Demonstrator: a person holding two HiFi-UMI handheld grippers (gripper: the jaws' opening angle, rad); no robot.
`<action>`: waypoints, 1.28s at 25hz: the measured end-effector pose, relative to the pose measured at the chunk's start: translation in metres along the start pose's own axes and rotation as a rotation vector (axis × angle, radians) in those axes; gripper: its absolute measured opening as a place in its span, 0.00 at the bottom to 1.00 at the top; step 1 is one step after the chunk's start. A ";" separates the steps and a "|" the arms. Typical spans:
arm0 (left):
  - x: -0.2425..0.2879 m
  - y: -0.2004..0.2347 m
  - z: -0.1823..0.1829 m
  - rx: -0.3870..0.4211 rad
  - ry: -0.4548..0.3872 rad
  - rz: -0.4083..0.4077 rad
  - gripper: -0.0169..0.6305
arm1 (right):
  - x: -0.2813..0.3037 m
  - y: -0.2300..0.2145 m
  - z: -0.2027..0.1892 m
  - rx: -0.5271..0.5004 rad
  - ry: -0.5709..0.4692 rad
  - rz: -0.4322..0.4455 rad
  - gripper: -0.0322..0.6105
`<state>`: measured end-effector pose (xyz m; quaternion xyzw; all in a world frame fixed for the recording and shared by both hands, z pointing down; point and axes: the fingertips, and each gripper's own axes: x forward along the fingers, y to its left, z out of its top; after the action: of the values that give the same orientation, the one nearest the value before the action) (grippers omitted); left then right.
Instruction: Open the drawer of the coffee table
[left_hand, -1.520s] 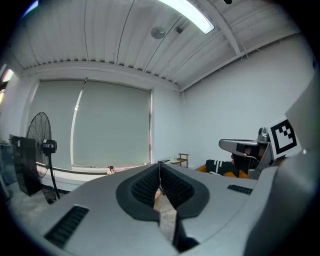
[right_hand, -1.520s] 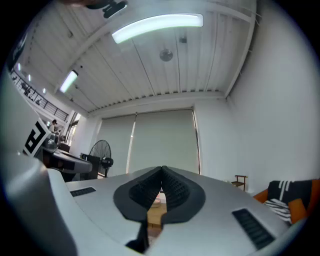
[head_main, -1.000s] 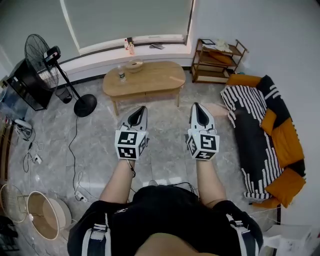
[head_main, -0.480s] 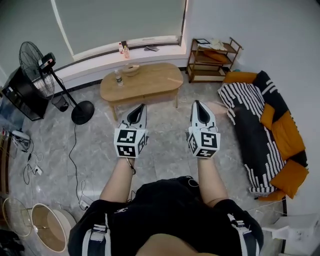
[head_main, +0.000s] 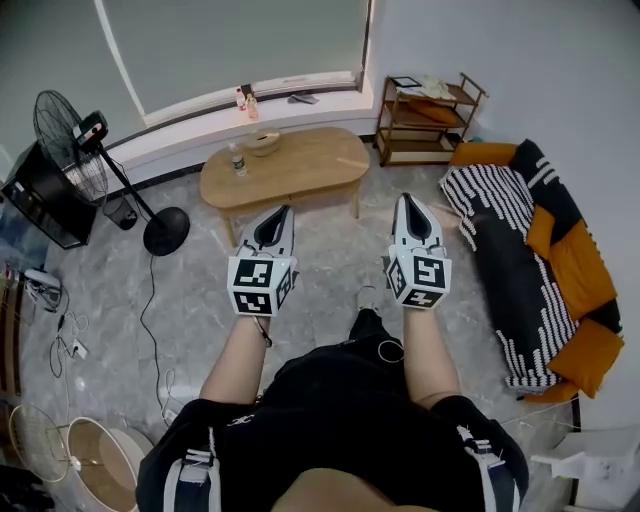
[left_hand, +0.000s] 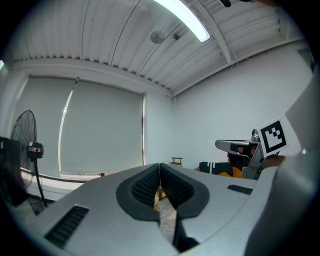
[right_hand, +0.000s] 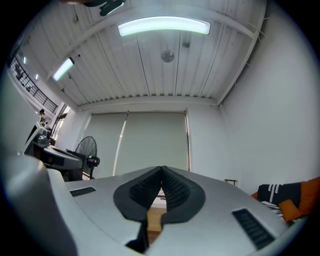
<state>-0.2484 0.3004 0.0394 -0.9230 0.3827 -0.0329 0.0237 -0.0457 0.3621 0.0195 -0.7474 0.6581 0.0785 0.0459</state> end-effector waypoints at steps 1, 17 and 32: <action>0.007 0.003 -0.002 0.002 0.001 0.001 0.06 | 0.009 -0.002 -0.003 0.003 -0.004 0.003 0.08; 0.312 0.075 -0.024 0.003 0.049 0.084 0.06 | 0.297 -0.121 -0.089 0.019 0.023 0.105 0.08; 0.551 0.122 -0.017 -0.027 0.126 0.167 0.06 | 0.526 -0.238 -0.141 0.061 0.116 0.216 0.08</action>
<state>0.0533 -0.1763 0.0717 -0.8842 0.4595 -0.0835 -0.0103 0.2619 -0.1452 0.0566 -0.6738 0.7383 0.0196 0.0220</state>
